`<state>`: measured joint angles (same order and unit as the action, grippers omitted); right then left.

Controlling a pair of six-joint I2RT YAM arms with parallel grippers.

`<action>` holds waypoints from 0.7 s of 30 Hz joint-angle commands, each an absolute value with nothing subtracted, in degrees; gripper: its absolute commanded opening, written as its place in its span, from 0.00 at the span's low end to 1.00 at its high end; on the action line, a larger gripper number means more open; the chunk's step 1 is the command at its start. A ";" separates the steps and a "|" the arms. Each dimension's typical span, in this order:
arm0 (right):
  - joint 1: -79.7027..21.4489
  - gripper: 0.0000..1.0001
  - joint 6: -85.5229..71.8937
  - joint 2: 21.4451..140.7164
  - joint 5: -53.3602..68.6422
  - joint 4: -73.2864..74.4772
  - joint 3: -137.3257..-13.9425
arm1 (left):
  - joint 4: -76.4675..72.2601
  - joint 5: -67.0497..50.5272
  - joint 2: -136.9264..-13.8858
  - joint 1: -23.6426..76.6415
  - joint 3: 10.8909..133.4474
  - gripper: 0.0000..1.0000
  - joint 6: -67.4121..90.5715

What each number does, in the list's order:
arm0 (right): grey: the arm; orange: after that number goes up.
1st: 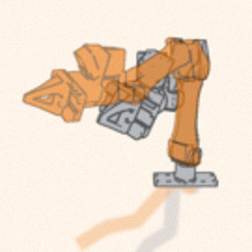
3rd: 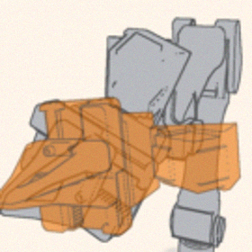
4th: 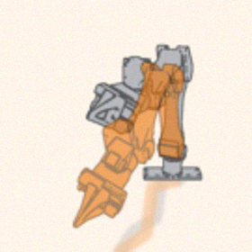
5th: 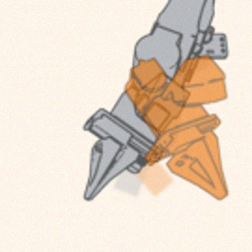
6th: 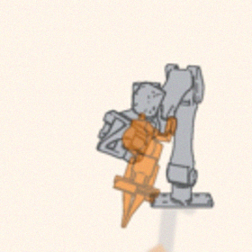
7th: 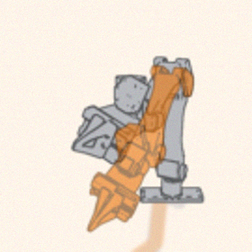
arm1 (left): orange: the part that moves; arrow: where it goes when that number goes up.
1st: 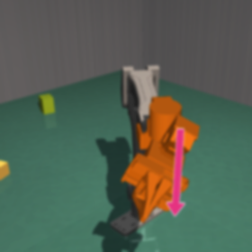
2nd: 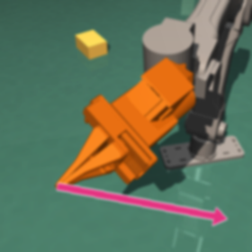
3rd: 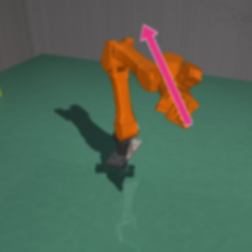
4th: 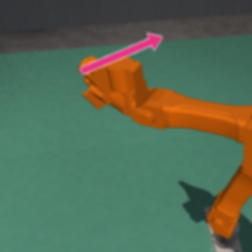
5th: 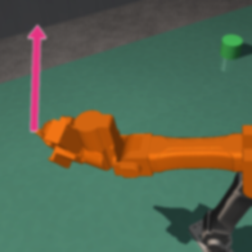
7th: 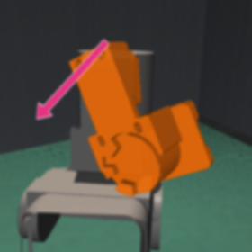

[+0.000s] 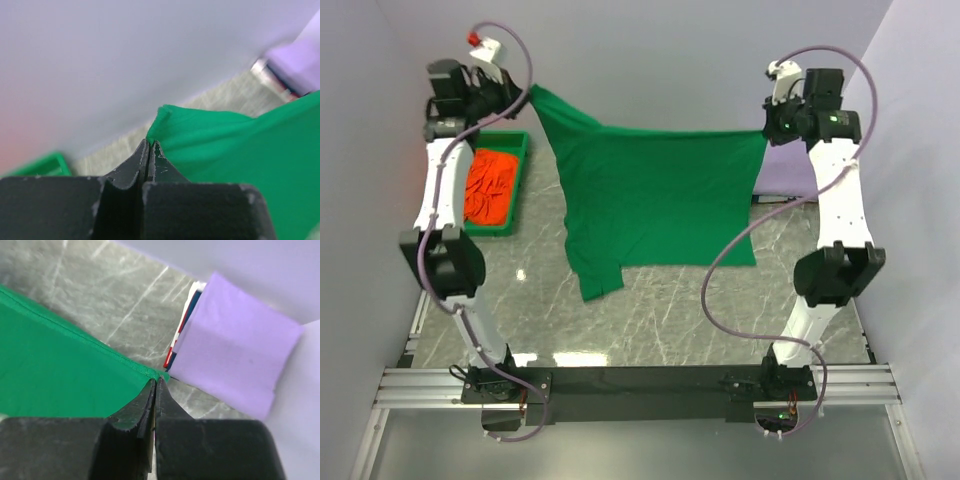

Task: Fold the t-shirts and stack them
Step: Flatten the tshirt out

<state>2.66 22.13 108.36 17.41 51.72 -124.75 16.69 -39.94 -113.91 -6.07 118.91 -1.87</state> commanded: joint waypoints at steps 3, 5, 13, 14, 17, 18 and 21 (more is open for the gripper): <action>2.99 0.00 21.36 94.68 18.10 50.10 -122.88 | 8.18 -45.87 -98.99 -9.05 115.42 0.00 6.06; 2.81 0.00 21.27 87.39 18.63 48.17 -118.06 | 6.86 -47.02 -91.43 -9.84 109.29 0.00 6.94; 2.90 0.00 23.11 56.56 16.71 33.07 -94.42 | 1.49 -41.06 -60.16 -10.28 89.40 0.00 5.28; 2.90 0.00 23.46 54.60 16.00 32.44 -93.52 | 2.02 -39.30 -58.20 -10.37 88.25 0.00 4.75; 2.90 0.00 24.78 48.18 13.54 30.50 -91.76 | 5.18 -32.45 -51.52 -10.37 88.85 0.00 4.31; 2.90 0.00 25.31 46.86 13.45 30.06 -91.67 | 5.97 -29.65 -50.11 -10.37 89.38 0.00 4.05; 2.90 0.00 26.63 43.33 12.83 29.88 -92.98 | 8.43 -26.46 -46.15 -10.37 92.89 0.01 2.99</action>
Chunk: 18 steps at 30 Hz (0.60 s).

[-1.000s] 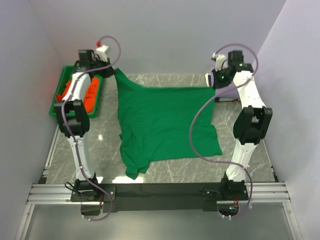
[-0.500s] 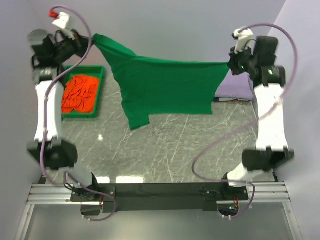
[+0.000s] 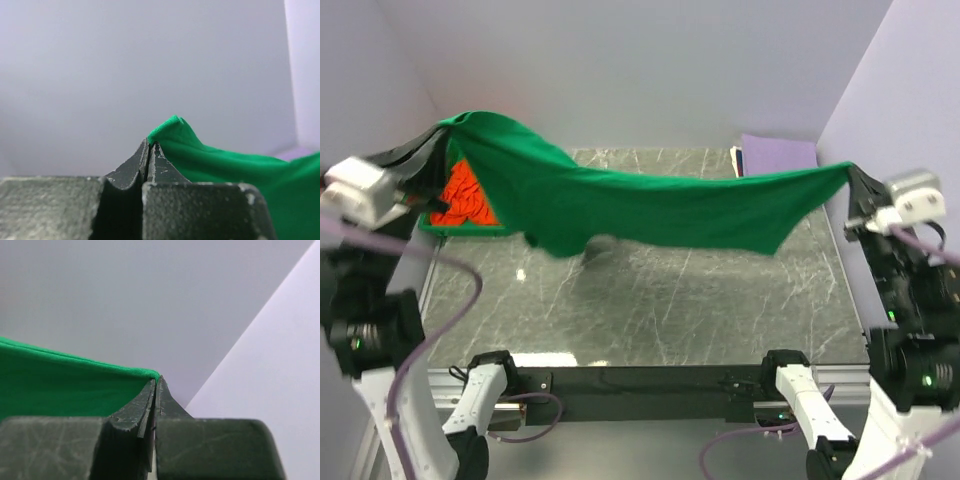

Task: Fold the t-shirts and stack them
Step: Flatten the tshirt out

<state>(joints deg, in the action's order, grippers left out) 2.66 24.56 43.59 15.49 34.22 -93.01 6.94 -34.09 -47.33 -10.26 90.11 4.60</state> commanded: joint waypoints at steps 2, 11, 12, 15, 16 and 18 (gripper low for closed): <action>2.90 0.00 27.16 43.06 12.66 29.97 -95.44 | 10.36 -24.00 -45.00 -10.28 95.17 0.01 2.11; 2.90 0.00 27.77 54.83 16.52 28.66 -94.67 | 14.59 -27.14 -51.85 -10.37 91.61 0.01 -3.16; 2.90 0.00 27.86 55.80 17.05 28.30 -93.79 | 13.55 -27.59 -52.38 -10.28 90.10 0.01 -3.25; 2.81 0.00 26.72 62.28 17.49 26.55 -92.02 | 10.21 -29.09 -56.93 -10.37 85.44 0.01 -0.89; 2.81 0.00 26.46 63.79 17.49 25.76 -92.20 | 8.80 -29.79 -58.61 -10.37 84.91 0.01 -0.88; 2.81 0.00 25.49 68.78 17.40 22.70 -93.33 | 6.08 -30.58 -62.91 -10.28 85.69 0.01 3.33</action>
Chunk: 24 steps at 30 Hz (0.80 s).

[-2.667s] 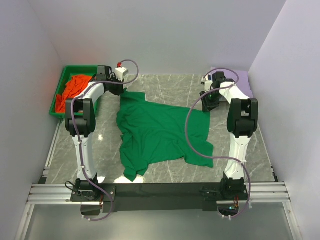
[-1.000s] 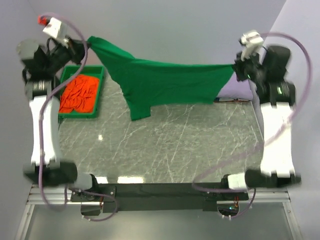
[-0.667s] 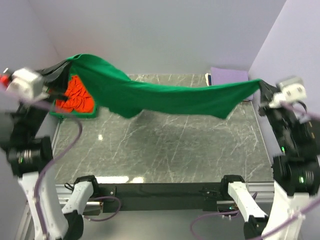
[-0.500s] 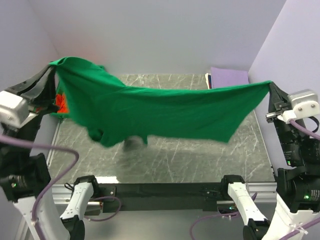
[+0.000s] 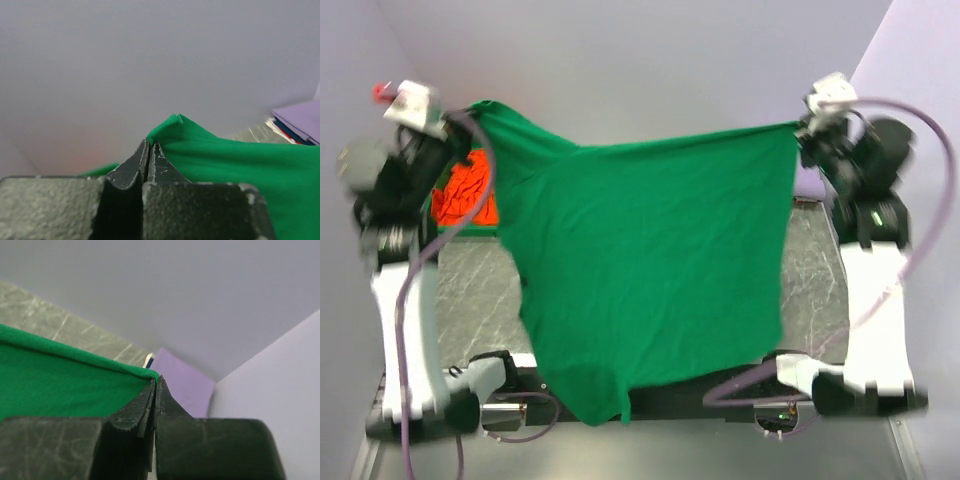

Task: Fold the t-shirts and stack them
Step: Flatten the tshirt out

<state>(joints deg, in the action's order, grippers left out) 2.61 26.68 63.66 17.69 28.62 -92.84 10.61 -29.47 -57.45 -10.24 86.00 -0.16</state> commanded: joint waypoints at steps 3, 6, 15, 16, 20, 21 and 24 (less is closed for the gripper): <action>2.55 0.00 23.74 77.82 18.02 21.89 -100.77 | 2.20 -30.93 -74.50 -9.84 93.40 0.01 6.49; 2.20 0.00 21.02 87.58 16.88 21.80 -112.53 | 0.53 -31.03 -90.99 -9.75 107.89 0.01 9.04; 2.11 0.00 17.83 103.54 14.75 17.25 -138.27 | -13.24 -28.91 -108.73 -9.40 138.53 0.01 11.96; 1.94 0.00 18.62 103.01 15.37 16.27 -136.25 | -14.84 -29.35 -107.59 -9.32 133.12 0.01 11.00; 0.44 0.00 23.98 99.24 17.75 13.10 -119.59 | -14.76 -35.24 -102.23 -8.88 115.97 0.01 6.25; 0.35 0.00 25.82 98.71 18.10 12.31 -116.49 | -15.37 -36.11 -99.69 -8.79 111.58 0.01 5.54; 0.26 0.00 29.42 97.56 19.51 10.72 -105.43 | -14.34 -37.88 -96.08 -6.52 96.10 0.01 -2.76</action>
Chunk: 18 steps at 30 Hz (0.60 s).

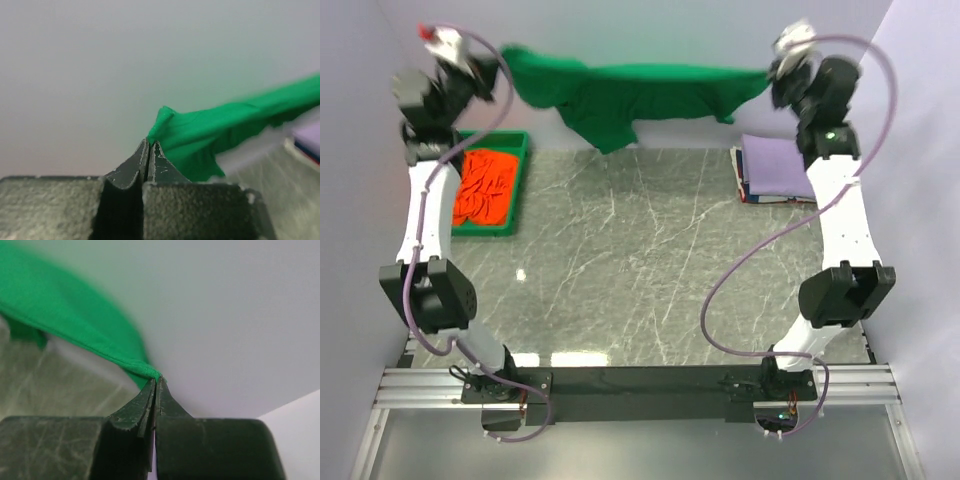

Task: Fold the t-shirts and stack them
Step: Flatten the tshirt out

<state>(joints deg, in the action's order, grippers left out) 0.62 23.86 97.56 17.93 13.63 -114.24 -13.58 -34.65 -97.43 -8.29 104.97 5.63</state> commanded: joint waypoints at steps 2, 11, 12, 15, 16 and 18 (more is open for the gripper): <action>0.26 0.00 31.02 97.30 19.51 9.94 -100.05 | -14.32 -37.35 -94.66 -5.80 85.47 0.01 -4.65; 0.26 0.00 38.84 95.27 19.60 11.86 -81.48 | -8.54 -35.86 -90.88 -4.83 66.36 0.01 -14.58; 0.26 0.00 39.46 95.10 19.95 13.00 -81.04 | -5.13 -36.47 -90.53 -4.83 66.27 0.01 -17.37; 0.26 0.00 42.09 94.84 21.18 19.91 -82.44 | 4.69 -39.10 -88.43 -4.83 66.18 0.01 -23.78; 0.18 0.00 43.06 94.49 22.23 22.13 -82.79 | 8.75 -40.76 -87.72 -5.01 67.05 0.01 -26.95; 0.26 0.00 47.62 92.21 22.85 28.72 -81.66 | 22.93 -44.37 -85.44 -5.10 67.85 0.01 -37.72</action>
<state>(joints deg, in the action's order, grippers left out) 0.27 40.77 97.32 20.71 20.27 -80.58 5.63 -38.13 -90.94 -4.86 65.39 -22.20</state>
